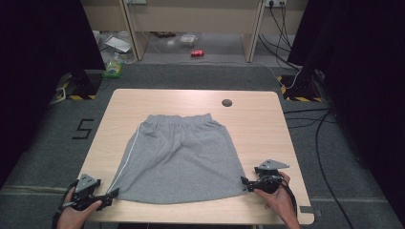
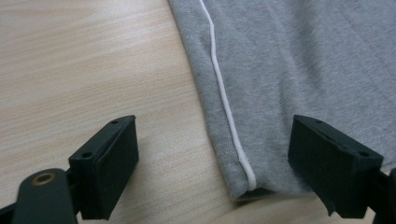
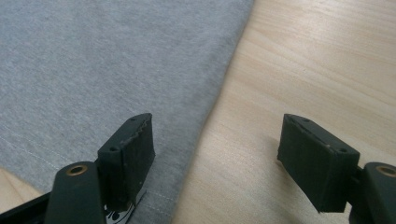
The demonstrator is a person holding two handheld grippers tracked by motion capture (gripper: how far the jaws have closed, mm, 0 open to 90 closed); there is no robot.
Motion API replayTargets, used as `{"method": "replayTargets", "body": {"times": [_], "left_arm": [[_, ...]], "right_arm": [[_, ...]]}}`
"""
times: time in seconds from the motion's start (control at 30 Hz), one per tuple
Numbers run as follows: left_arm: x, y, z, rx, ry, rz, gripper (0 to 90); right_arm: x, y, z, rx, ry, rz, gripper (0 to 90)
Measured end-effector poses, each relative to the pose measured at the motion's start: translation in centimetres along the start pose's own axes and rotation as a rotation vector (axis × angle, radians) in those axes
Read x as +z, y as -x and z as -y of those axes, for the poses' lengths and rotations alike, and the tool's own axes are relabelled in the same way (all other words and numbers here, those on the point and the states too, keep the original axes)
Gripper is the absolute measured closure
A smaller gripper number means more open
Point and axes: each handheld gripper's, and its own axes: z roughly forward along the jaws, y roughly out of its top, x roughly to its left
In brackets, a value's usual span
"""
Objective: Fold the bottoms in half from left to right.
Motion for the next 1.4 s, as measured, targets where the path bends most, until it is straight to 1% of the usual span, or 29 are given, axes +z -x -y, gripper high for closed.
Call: {"method": "replayTargets", "body": {"times": [0.2,0.37,0.4,0.43,0.57,0.63,0.67,0.7,0.8,0.83,0.87,0.9,0.93,0.97,1.0,1.03,1.07,1.1,1.13,1.17,1.2,1.23,1.27,1.33,1.37,1.4], "left_arm": [[0.0,0.0,0.0,0.001,-0.002,-0.001,15.2],[0.0,0.3,-0.2,0.013,-0.003,0.002,15.4],[-0.1,0.3,-0.3,0.014,0.001,0.004,15.5],[-0.2,0.3,-0.4,0.015,0.004,0.005,15.4],[-0.4,0.2,-1.1,0.012,0.013,0.018,15.3],[-0.4,0.2,-1.3,0.013,0.02,0.018,15.3],[-0.4,0.0,-2.0,0.019,0.027,0.015,15.3],[-0.4,0.0,-2.0,0.019,0.027,0.015,15.4],[-0.2,-0.4,-3.3,0.01,0.043,0.028,15.3],[-0.1,-0.5,-3.8,0.009,0.049,0.026,15.4],[0.3,-0.6,-4.9,0.019,0.058,0.024,15.4],[0.3,-0.6,-4.9,0.019,0.058,0.024,15.4],[0.8,-0.7,-6.0,0.02,0.067,0.031,15.4],[1.2,-0.8,-6.8,0.019,0.064,0.038,15.4],[1.2,-0.8,-6.8,0.019,0.064,0.038,15.4],[1.8,-1.1,-8.0,0.014,0.068,0.047,15.5],[2.2,-1.2,-8.5,0.013,0.066,0.052,15.6],[2.5,-1.4,-9.0,0.011,0.065,0.055,15.6],[2.5,-1.4,-9.0,0.011,0.065,0.055,15.6],[3.3,-1.7,-9.9,0.006,0.058,0.055,15.6],[3.3,-1.7,-9.9,0.006,0.058,0.055,15.6],[4.0,-2.0,-10.7,0.006,0.047,0.06,15.6],[4.0,-2.0,-10.7,0.006,0.047,0.06,15.6],[4.8,-2.4,-11.3,-0.004,0.044,0.054,15.6],[5.6,-2.8,-11.9,-0.019,0.038,0.056,15.9],[5.6,-2.8,-11.9,-0.019,0.038,0.056,16.0]], "right_arm": [[0.0,0.0,0.0,-0.001,0.0,-0.001,27.1],[0.1,0.0,0.0,-0.003,0.001,-0.002,27.1],[0.1,0.0,0.0,0.004,-0.004,-0.003,27.1],[0.1,0.0,0.0,-0.003,-0.005,-0.003,27.1],[0.1,0.0,0.0,-0.004,-0.006,-0.002,27.2],[0.1,0.0,0.0,-0.004,-0.005,-0.003,27.2],[0.2,0.0,0.0,-0.006,-0.005,-0.003,27.1],[0.2,0.0,0.0,-0.006,-0.005,-0.003,27.1],[0.2,-0.1,0.0,-0.008,-0.008,-0.007,27.2],[0.3,-0.1,0.0,-0.01,-0.007,-0.009,27.2],[0.3,-0.1,0.0,-0.008,-0.007,-0.006,27.2],[0.3,-0.1,0.0,-0.008,-0.007,-0.006,27.2],[0.2,0.0,0.0,-0.009,-0.005,-0.004,27.2],[0.2,-0.1,0.0,-0.004,-0.006,-0.006,27.2],[0.2,-0.1,0.0,-0.004,-0.006,-0.006,27.2],[0.1,-0.1,0.0,0.001,0.0,-0.004,27.2],[0.1,0.0,0.0,-0.009,0.009,-0.003,27.2],[0.0,-0.1,0.0,0.001,0.007,-0.005,27.2],[0.0,-0.1,0.0,0.001,0.007,-0.005,27.2],[0.0,-0.1,0.0,-0.001,0.01,-0.005,27.2],[0.0,-0.1,0.0,-0.001,0.01,-0.005,27.2],[0.0,-0.1,-0.1,-0.002,0.011,-0.006,27.2],[0.0,-0.1,-0.1,-0.002,0.011,-0.006,27.2],[0.0,-0.1,-0.1,-0.002,0.011,-0.006,27.2],[0.0,-0.1,0.0,-0.001,0.012,-0.006,27.2],[0.0,-0.1,0.0,-0.001,0.012,-0.006,27.2]]}}
